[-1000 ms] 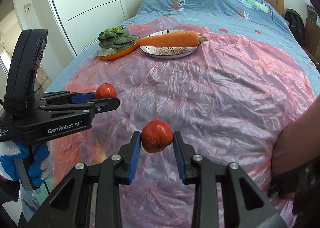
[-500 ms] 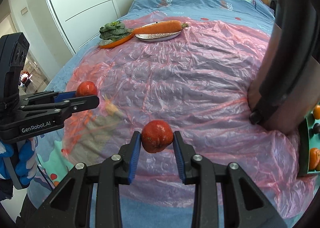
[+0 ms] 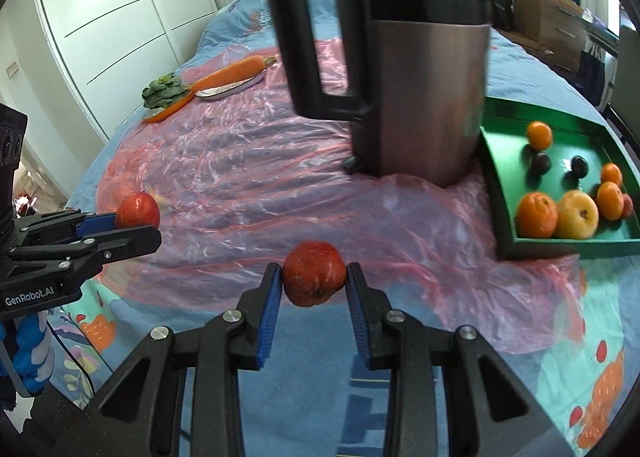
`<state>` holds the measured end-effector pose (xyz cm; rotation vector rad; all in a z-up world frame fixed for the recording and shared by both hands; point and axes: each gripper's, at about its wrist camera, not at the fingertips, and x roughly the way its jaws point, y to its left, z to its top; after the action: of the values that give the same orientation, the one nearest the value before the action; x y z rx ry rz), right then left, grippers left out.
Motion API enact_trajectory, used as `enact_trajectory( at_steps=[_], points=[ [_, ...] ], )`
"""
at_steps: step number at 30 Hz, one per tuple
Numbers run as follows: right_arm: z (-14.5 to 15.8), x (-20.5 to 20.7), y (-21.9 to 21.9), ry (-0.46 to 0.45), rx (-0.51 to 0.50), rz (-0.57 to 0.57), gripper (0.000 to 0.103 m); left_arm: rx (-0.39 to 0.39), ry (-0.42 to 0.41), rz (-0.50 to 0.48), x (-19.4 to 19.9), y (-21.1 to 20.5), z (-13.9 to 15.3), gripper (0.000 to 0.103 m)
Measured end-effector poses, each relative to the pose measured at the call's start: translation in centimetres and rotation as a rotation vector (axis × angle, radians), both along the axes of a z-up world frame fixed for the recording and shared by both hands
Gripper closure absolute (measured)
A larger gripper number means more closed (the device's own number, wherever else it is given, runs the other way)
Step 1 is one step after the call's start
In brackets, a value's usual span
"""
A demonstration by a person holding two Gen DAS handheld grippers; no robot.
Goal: Organize fruits
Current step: 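Lift the held apple and tomato and carry them over the green tray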
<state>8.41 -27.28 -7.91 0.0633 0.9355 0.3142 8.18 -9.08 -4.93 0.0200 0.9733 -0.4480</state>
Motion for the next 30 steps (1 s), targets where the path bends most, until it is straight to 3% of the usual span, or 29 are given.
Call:
enact_trajectory(
  at_steps=[16,30],
  points=[
    [1.2,-1.2,-16.0,-0.055,-0.011,-0.249,0.071,0.008,-0.005,-0.237,1.4,-15.7,1.0,0.072],
    [1.5,3.6,-23.1,-0.103,-0.007,-0.325,0.071,0.026,-0.026,-0.312,7.3,-26.4,1.4,0.072]
  ],
)
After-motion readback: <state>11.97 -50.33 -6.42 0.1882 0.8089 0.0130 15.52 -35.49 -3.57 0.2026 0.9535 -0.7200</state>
